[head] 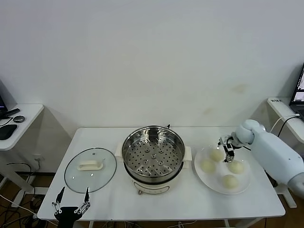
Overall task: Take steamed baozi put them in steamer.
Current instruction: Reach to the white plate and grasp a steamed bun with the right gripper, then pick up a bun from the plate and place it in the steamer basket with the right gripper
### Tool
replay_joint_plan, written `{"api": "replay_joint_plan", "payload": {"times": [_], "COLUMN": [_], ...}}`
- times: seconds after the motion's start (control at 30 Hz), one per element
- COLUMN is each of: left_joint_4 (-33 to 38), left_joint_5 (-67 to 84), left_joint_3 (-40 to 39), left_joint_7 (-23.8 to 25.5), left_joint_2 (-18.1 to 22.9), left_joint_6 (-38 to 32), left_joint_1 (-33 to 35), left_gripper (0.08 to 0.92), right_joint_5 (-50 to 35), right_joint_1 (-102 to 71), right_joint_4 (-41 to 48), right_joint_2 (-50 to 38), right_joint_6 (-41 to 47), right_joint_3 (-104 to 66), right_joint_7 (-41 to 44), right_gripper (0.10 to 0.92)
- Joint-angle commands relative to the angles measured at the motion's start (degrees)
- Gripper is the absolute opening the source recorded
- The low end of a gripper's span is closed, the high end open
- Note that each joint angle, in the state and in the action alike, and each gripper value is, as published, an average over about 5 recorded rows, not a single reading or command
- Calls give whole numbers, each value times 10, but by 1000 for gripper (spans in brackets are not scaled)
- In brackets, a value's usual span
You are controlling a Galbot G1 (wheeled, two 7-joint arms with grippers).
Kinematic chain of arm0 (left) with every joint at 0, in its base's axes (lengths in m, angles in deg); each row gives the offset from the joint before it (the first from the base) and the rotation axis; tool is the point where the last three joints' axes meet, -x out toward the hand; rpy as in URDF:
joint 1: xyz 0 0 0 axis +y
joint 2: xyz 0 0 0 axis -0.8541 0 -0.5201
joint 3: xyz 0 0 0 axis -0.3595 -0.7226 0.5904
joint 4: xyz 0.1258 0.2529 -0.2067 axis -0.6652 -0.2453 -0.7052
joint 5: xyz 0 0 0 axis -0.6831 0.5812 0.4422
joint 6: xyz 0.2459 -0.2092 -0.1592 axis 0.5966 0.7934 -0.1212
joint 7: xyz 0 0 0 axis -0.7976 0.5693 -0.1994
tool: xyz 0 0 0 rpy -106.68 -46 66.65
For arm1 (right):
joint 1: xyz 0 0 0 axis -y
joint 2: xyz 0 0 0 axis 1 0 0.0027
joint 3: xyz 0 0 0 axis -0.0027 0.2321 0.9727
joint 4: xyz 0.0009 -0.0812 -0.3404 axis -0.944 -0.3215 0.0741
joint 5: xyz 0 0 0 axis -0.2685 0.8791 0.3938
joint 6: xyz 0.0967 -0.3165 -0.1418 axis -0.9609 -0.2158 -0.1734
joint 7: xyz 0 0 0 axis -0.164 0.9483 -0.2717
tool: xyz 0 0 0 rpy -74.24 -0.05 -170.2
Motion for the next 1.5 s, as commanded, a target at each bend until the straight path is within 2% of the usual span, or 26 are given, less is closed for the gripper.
{"api": "replay_joint_plan", "payload": {"times": [0.03, 0.4, 0.83, 0.93, 1.17, 1.37, 1.5], "left_joint_4": [0, -1, 1, 1, 2, 5, 5], "left_joint_5": [-4, -22, -26, -29, -28, -24, -17], "left_joint_3": [1, 3, 2, 2, 2, -1, 0], "left_joint_7": [0, -4, -6, -7, -7, -6, -5], "left_joint_2": [0, 3, 5, 5, 2, -5, -11], "left_joint_6": [-1, -15, -22, -24, -24, -21, -20], "left_joint_1": [0, 6, 9, 8, 5, 4, 3], "left_gripper": [823, 823, 823, 823, 823, 823, 823], "right_joint_5": [19, 19, 7, -6, -86, -220, -271], "right_joint_1": [18, 11, 15, 20, 88, 229, 325], "right_joint_4": [51, 66, 50, 37, -42, -132, -153], "right_joint_2": [36, 52, 41, 32, -23, -66, -53], "right_joint_6": [3, 12, 14, 13, 24, 15, -19], "right_joint_3": [20, 7, 9, 14, 72, 166, 227], "right_joint_7": [-2, -17, -9, -7, 2, 18, 35], "right_gripper": [823, 814, 569, 534, 478, 477, 482]}}
